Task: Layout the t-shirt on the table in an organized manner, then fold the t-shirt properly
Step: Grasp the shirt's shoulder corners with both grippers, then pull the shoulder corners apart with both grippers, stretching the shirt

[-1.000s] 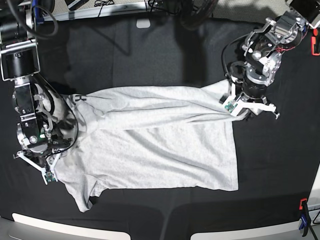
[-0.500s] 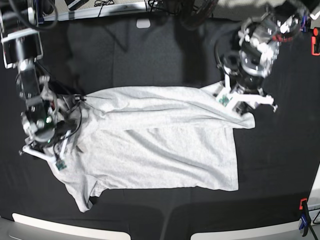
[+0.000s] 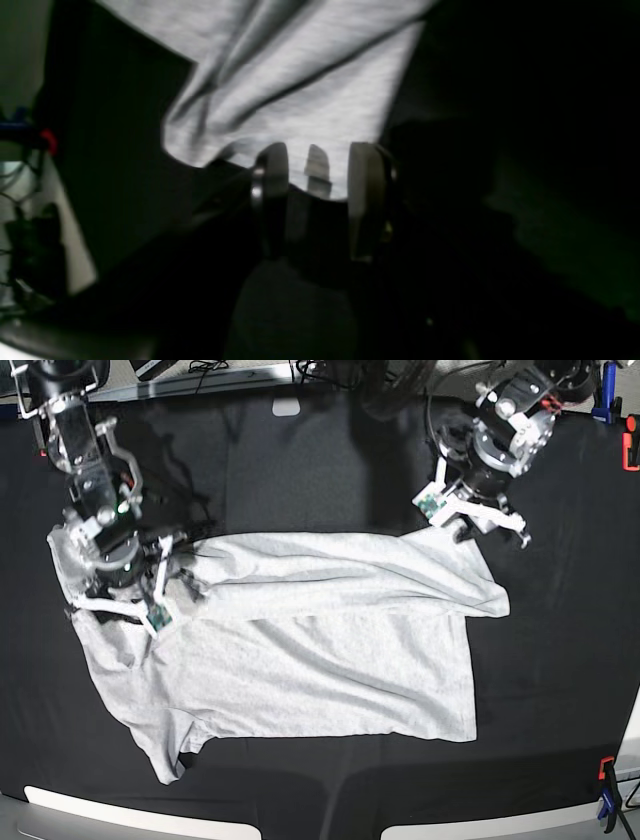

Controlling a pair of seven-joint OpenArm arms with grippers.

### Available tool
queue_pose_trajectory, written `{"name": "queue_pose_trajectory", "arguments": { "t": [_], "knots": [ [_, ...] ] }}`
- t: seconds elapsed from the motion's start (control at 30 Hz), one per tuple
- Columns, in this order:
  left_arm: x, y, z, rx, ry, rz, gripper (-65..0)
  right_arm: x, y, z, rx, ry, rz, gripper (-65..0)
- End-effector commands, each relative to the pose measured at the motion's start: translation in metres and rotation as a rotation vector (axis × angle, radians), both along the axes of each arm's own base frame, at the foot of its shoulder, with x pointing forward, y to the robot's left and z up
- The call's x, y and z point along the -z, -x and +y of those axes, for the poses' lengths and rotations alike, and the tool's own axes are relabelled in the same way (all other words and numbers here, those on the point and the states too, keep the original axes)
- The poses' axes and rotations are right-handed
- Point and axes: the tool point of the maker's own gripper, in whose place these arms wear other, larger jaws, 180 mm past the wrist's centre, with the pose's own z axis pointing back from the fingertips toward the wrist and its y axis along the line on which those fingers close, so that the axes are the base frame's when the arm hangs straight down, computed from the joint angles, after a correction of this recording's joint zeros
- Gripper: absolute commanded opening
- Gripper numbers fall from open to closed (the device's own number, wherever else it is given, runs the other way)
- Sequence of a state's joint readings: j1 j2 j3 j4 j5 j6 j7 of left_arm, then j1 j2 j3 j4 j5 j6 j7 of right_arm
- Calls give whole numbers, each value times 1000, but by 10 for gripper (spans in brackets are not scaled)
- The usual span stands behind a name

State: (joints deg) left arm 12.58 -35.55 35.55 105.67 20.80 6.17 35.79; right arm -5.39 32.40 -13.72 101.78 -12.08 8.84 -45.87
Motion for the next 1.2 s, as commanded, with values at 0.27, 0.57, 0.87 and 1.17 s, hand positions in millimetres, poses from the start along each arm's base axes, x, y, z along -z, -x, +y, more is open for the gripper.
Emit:
{"name": "queue_pose_trajectory", "arguments": {
  "t": [0.27,0.57,0.87,1.17],
  "knots": [
    [9,-4,0,52,-4,12,-463,-15,-7,-8,-4,46,-54,-308],
    [13,-29,15,37,-50,-9,-463,-15,-7,-9,-2,47,-53,-308],
    [17,-25,12,61,-56,12,-533,9,18,-9,-37,52,79,-308],
    [16,-26,11,64,-51,8,-555,19,52,-74,-42,264,203,-308]
  ]
}}
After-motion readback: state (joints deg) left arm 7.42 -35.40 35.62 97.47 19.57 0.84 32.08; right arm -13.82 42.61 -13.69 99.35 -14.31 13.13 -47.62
